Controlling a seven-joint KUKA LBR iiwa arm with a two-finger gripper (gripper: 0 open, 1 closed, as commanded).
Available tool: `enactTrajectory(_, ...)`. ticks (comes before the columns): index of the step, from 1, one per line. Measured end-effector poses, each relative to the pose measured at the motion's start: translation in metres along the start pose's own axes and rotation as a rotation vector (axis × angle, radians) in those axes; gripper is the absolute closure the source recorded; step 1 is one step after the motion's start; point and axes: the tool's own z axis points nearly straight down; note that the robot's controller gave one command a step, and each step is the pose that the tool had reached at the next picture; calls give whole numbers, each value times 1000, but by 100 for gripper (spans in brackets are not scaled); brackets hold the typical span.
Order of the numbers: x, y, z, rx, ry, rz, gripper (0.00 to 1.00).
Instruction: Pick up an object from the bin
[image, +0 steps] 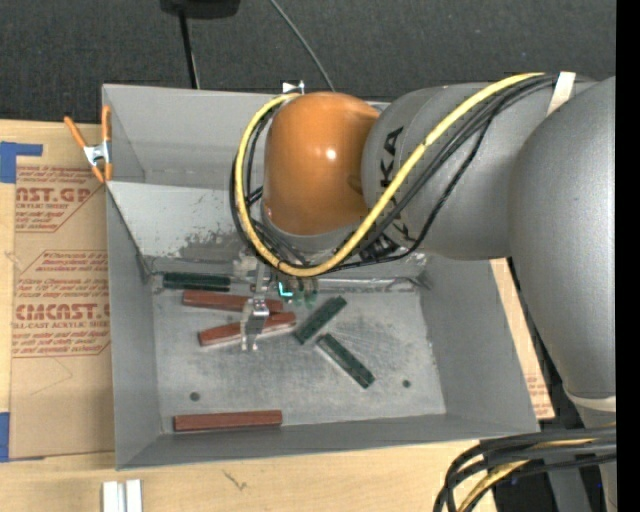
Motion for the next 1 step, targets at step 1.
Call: enactTrajectory(1,-2,-1,-4,-1,-7,1,0)
